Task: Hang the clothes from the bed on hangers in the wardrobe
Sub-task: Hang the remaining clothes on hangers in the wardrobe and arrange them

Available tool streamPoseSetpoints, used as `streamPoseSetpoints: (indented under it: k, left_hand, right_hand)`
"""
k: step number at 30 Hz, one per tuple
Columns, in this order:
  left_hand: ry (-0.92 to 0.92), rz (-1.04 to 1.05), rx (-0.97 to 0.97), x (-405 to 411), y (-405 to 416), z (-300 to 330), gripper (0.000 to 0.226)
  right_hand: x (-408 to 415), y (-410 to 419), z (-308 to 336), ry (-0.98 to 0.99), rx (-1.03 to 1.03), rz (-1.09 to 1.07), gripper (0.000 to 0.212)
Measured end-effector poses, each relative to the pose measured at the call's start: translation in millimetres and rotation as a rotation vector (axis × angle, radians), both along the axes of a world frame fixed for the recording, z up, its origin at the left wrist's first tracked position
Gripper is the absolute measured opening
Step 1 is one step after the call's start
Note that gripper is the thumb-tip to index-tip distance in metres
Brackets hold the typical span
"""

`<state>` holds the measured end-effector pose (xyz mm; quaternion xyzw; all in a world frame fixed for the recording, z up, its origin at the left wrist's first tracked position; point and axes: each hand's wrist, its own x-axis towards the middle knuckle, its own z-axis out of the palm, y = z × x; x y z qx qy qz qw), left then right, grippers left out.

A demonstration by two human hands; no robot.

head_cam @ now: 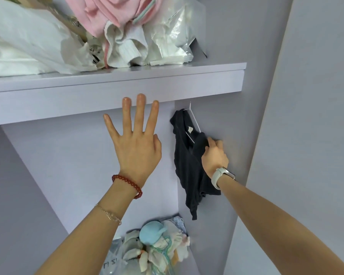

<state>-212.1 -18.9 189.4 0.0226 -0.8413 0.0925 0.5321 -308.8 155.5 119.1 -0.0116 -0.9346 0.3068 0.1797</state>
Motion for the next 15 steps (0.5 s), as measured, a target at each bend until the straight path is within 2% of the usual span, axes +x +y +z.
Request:
streamPoseSetpoints:
  k: [3,8,12,15]
  left_hand:
    - [-0.023,-0.095,0.040,6,1,0,0.074]
    - [-0.115,-0.286,0.183,30,9,-32,0.058]
    - [-0.316,-0.409,0.205,62,26,-89,0.052]
    - [-0.578,-0.530,0.221,102,50,-143,0.052]
  right_hand:
    - [21,4,-3,0.070,0.056,0.033,0.049]
    - [89,20,-16,0.222,0.185,0.054,0.048]
    - [176,46,-56,0.217,0.301,-0.011,0.052]
    - [255,74,-100,0.152,0.336,-0.093,0.048]
